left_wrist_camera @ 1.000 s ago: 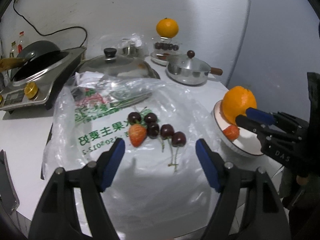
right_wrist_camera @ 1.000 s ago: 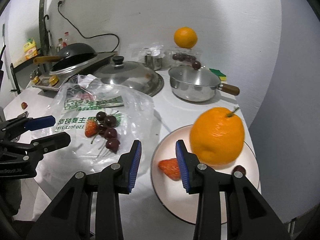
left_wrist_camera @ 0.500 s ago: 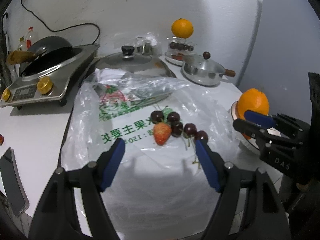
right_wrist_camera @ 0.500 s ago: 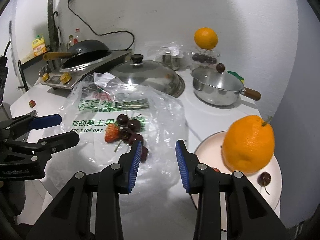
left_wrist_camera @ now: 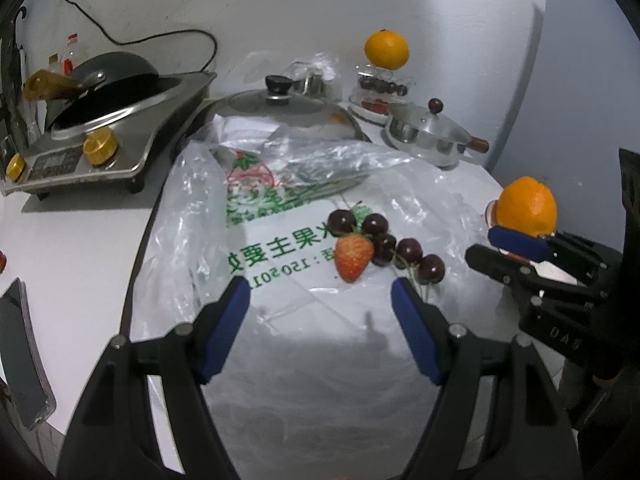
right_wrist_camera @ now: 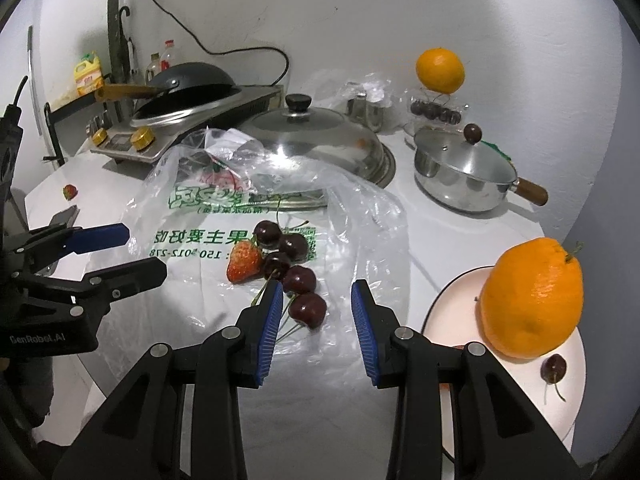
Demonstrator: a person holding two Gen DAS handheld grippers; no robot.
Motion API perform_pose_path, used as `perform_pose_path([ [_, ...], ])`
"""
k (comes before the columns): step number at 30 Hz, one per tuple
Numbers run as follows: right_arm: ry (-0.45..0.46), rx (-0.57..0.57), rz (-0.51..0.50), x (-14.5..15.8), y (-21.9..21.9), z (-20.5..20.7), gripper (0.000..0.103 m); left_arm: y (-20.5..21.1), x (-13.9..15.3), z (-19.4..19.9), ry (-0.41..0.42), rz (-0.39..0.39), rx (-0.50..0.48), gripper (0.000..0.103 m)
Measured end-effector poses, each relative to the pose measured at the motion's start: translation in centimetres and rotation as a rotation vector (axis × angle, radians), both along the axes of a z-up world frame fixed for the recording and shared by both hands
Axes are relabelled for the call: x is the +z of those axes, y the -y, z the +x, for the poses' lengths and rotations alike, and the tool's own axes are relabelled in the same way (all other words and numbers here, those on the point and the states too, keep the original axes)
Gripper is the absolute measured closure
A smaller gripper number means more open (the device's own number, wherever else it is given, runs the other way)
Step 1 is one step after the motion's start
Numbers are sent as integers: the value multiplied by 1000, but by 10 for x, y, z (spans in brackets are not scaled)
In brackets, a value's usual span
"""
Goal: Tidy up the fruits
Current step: 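Move both grippers back to the fruit on the plastic bag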
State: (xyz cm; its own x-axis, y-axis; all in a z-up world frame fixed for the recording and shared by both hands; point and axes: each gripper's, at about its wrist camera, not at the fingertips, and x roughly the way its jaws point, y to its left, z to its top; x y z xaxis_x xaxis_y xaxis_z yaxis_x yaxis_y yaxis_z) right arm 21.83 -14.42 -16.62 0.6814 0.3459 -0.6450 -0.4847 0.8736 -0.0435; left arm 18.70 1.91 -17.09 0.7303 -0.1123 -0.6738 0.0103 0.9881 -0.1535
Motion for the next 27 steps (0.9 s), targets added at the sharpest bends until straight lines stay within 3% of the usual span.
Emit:
perform_pose_path([
  [27, -108, 54, -16, -38, -11, 33, 65, 3, -20, 29, -57, 2, 3, 28],
])
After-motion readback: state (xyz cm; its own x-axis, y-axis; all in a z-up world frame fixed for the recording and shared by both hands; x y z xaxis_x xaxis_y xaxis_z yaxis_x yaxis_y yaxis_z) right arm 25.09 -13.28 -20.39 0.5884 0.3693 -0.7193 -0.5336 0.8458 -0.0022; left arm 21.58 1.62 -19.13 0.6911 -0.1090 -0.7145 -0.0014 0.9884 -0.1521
